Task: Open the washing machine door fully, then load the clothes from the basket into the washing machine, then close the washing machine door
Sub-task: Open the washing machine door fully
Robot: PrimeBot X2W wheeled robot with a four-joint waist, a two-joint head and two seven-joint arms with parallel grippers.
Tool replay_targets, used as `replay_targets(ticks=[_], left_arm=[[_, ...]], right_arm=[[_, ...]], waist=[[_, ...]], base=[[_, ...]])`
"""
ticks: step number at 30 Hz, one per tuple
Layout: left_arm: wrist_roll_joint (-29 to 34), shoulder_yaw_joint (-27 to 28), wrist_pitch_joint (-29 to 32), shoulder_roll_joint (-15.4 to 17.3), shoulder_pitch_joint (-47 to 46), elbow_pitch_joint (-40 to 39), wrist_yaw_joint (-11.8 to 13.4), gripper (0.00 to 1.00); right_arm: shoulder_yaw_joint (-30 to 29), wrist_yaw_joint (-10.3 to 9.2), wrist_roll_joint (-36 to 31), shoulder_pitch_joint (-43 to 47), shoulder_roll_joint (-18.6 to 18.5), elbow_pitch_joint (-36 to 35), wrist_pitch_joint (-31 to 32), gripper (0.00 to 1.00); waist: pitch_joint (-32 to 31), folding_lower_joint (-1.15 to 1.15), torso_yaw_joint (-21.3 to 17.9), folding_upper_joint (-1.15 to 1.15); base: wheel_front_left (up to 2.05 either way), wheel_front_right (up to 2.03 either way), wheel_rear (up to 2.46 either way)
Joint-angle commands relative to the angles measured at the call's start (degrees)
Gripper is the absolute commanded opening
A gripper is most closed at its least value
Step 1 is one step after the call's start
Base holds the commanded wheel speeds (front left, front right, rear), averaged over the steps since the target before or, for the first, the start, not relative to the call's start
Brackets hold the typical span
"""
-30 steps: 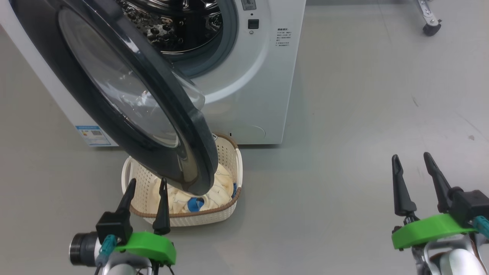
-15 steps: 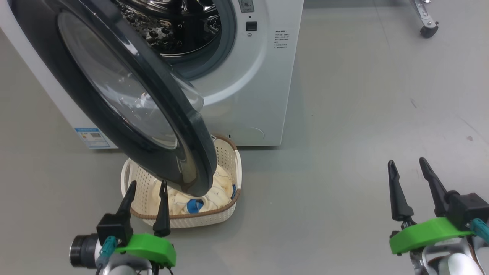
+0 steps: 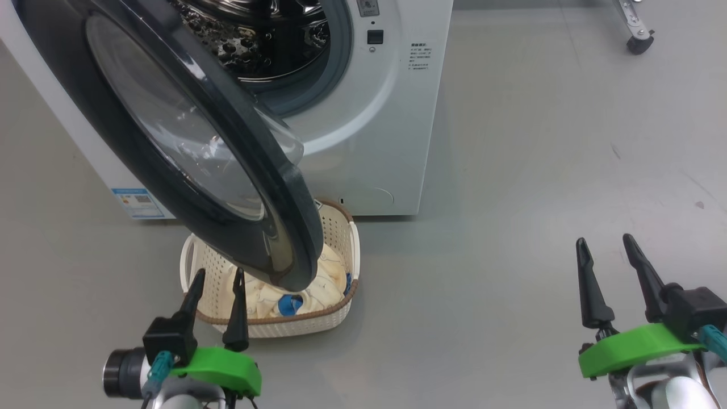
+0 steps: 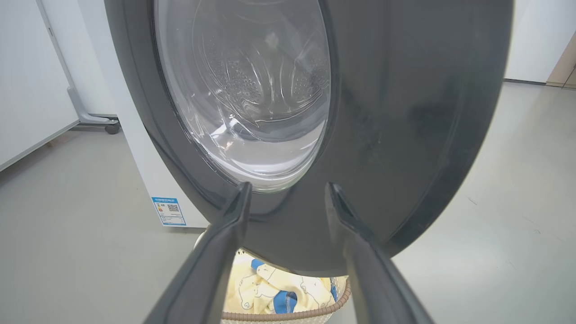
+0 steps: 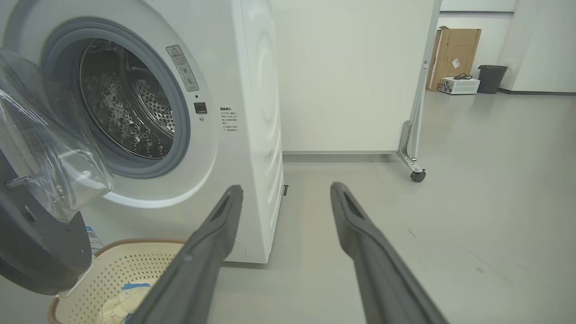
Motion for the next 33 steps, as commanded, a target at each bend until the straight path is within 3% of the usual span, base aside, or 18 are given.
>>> replay_targets(ticks=[1,2,4,6,7,19,25,33], left_arm=[[-0.37,2.14,-0.62,0.90,-2.26,-1.61,0.22,0.78],[-0.36,2.18,-0.62,0.91,-2.31,-1.64,0.23,0.66],[-0.31,2.26,-0.62,0.97,-2.47,-1.70,0.25,0.33],[-0.24,2.32,-0.62,0.98,-2.62,-1.73,0.33,0.07],[-0.22,2.32,-0.62,0.98,-2.72,-1.71,0.35,0.00],[0.08,3.57,-0.09,2.59,-5.56,-4.26,2.19,0.00],[1.71,4.50,1.71,4.11,-8.24,-14.37,4.85,0.00],[3.14,0.89,4.60,3.86,-13.59,-28.48,3.88,0.00]], right_arm=[[1.18,-0.16,0.04,-1.40,-0.42,-2.09,0.05,1.00],[1.17,-0.16,0.02,-1.39,-0.42,-2.06,0.04,1.00],[1.10,-0.16,0.00,-1.44,-0.42,-1.99,0.02,1.00],[1.09,-0.16,0.02,-1.50,-0.41,-1.90,0.01,1.00],[1.08,-0.16,0.03,-1.52,-0.41,-1.85,0.02,1.00],[0.97,-0.16,0.30,-1.59,-0.41,-1.49,-0.07,1.00],[0.58,-0.16,0.44,-1.35,-0.41,-1.19,-0.30,1.00],[0.34,-0.16,0.93,-1.79,-0.41,-0.63,-0.61,1.00]], waist=[[0.00,0.00,-0.03,0.00],[0.03,0.00,-0.04,0.00],[0.10,0.00,-0.08,0.00],[0.14,0.00,-0.14,0.00],[0.17,0.00,-0.14,0.00],[0.29,0.00,0.05,0.00],[0.35,0.00,0.54,0.00],[0.88,0.00,0.83,0.00]], base=[[0.00,0.00,0.00],[0.00,0.00,0.00],[0.00,0.00,0.00],[0.00,0.00,0.00],[0.00,0.00,0.00],[0.00,0.00,0.00],[0.00,0.00,0.00],[0.00,0.00,0.00]])
